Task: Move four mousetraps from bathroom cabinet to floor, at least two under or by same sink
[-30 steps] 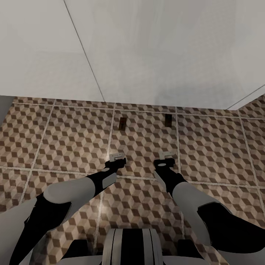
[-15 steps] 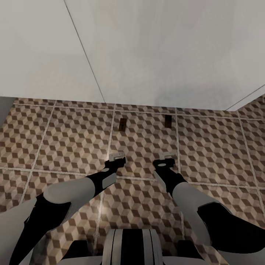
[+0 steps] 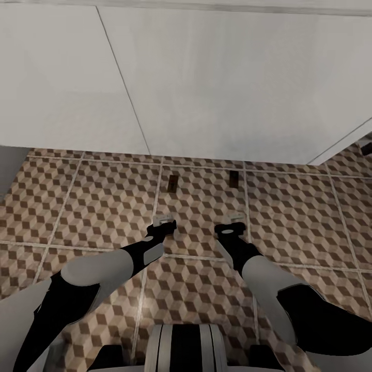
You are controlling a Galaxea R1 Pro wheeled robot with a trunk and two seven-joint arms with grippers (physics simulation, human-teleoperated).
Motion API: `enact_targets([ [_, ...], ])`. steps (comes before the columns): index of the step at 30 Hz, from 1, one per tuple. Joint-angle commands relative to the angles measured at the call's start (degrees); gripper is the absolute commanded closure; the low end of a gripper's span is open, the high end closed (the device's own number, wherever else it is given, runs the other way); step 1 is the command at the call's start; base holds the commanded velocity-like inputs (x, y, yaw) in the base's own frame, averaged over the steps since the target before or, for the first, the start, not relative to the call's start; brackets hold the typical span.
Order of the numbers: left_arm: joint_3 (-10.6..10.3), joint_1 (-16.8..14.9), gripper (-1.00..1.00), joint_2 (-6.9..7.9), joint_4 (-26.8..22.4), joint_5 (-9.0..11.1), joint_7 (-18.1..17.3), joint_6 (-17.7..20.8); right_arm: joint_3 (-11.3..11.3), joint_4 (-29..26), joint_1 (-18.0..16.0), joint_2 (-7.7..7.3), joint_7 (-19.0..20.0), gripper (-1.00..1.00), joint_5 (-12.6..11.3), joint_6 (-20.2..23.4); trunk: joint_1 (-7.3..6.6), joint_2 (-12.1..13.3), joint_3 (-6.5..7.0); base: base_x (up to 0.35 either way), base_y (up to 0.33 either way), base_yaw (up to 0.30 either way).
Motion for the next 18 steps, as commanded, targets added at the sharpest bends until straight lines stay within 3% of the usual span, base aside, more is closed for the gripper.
enact_targets([
  [1, -0.5, -0.1, -1.00, 0.00, -0.2, 0.3, 0.4, -0.3, 0.5, -0.1, 0.0, -0.02, -0.3, -1.00, -0.1, 0.5, -0.03, 0.0, 0.20, 0.000, 0.000, 0.000],
  [9, -0.4, -0.1, -1.00, -0.08, -1.6, 0.3, 0.5, -0.4, 0.5, 0.2, 0.0, 0.09, -0.2, -1.00, -0.2, -1.3, -0.24, 0.1, 1.97, 0.000, 0.000, 0.000],
  [18, -0.3, -0.1, -1.00, -0.19, -8.1, 0.3, 0.5, -1.1, 0.4, 0.4, 0.2, -0.17, 2.6, -1.00, -0.1, -5.9, -0.47, 0.2, 3.96, 0.000, 0.000, 0.000],
])
